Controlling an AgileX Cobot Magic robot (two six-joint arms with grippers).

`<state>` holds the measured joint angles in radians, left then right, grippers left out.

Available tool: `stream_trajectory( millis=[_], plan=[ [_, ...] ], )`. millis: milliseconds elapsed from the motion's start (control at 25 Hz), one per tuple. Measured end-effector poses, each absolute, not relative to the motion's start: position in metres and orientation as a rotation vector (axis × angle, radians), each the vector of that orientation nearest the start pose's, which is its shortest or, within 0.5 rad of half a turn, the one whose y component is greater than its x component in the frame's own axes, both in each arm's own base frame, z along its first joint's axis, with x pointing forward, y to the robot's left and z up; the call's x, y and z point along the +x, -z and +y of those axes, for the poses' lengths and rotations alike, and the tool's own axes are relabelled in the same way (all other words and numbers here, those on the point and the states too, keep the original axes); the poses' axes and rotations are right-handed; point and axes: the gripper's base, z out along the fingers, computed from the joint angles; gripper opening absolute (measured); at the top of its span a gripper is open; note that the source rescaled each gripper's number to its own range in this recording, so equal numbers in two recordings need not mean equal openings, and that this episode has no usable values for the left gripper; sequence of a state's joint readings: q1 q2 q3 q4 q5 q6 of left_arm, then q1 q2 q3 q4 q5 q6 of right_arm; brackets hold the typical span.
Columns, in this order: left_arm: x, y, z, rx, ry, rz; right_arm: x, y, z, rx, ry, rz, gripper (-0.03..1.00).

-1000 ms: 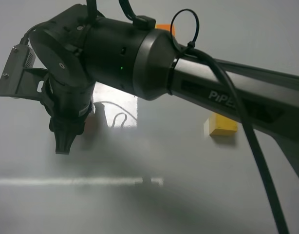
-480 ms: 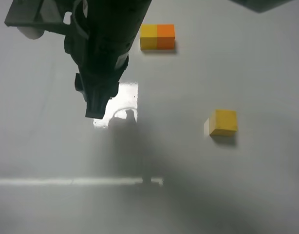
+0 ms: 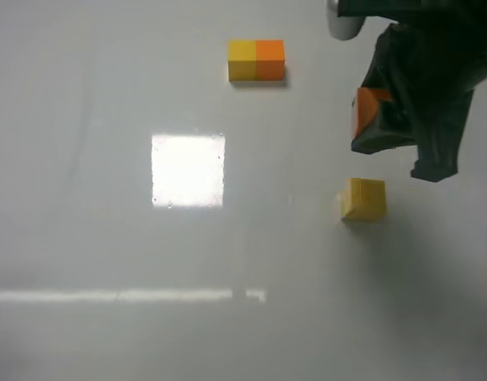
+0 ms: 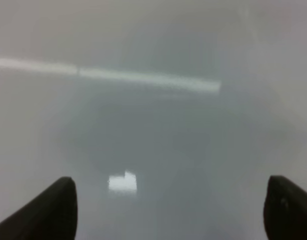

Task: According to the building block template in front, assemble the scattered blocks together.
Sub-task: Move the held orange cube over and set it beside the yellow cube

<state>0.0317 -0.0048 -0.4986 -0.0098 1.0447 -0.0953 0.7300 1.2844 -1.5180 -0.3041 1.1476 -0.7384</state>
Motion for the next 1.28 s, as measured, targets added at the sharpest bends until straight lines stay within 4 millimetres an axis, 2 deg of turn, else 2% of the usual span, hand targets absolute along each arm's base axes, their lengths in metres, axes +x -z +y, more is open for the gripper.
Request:
stream_trajectory(
  millis=[120,280,440,600,800,1040,1280],
  plan=[
    [-0.005,-0.278,-0.001,-0.128,0.052,2.021,0.192,-0.43,0.121,-1.585,0.428,1.799,0.01],
    [-0.005,-0.278,-0.001,-0.128,0.052,2.021,0.182,-0.41,0.106,-1.621,0.486,1.832,0.01],
    [-0.005,-0.278,-0.001,-0.128,0.052,2.021,0.185,-0.39,0.107,-1.654,0.51,1.83,0.01],
    [-0.005,-0.278,-0.001,-0.128,0.052,2.021,0.19,-0.379,0.114,-1.645,0.495,1.76,0.01],
    [-0.005,-0.278,-0.001,-0.128,0.052,2.021,0.201,-0.374,0.115,-1.615,0.501,1.745,0.01],
    [-0.005,-0.278,-0.001,-0.127,0.051,2.021,0.215,-0.371,0.097,-1.53,0.525,1.821,0.01],
    [-0.005,-0.278,-0.001,-0.127,0.051,2.021,0.221,-0.364,0.095,-1.548,0.443,1.858,0.01]
  ],
)
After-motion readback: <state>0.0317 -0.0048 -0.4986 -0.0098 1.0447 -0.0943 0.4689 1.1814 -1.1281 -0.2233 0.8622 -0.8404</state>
